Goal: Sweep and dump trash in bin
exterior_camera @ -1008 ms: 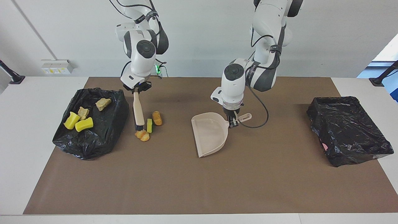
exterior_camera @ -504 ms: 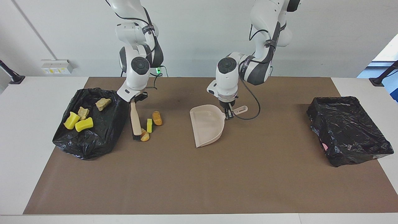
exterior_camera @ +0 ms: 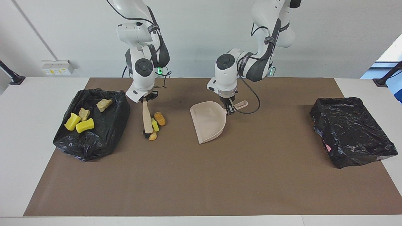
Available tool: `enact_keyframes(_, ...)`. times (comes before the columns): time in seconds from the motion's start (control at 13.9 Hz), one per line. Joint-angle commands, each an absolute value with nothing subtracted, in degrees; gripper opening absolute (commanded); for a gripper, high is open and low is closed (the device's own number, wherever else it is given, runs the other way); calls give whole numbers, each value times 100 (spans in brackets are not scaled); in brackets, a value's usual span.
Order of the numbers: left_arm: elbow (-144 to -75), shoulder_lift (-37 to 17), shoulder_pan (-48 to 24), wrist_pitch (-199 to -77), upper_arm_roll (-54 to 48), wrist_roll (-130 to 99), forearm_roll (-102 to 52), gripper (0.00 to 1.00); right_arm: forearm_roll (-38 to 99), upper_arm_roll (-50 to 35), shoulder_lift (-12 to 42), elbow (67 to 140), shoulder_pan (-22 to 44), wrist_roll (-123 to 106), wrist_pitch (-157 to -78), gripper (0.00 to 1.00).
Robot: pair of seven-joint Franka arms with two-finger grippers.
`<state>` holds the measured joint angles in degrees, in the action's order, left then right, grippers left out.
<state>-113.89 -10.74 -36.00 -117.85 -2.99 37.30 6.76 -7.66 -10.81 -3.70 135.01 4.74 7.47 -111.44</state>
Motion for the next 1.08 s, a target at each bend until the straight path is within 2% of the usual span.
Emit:
enact_keyframes(0.0, -11672, -835, -3691, -11760, -220, 3621, 773, 0, -151, -1107, -413, 13614, 702, 360, -11083, 0)
enact_keyframes(0.5, -11725, -809, -3647, -11751, -220, 3621, 773, 0, 781, -1107, -326, 13606, 1510, 790, -11214, 0)
enact_keyframes(1.01, -11716, -817, -3639, -11751, -211, 3621, 773, 0, 2836, -1107, -211, 13483, 1792, 782, -11531, 0)
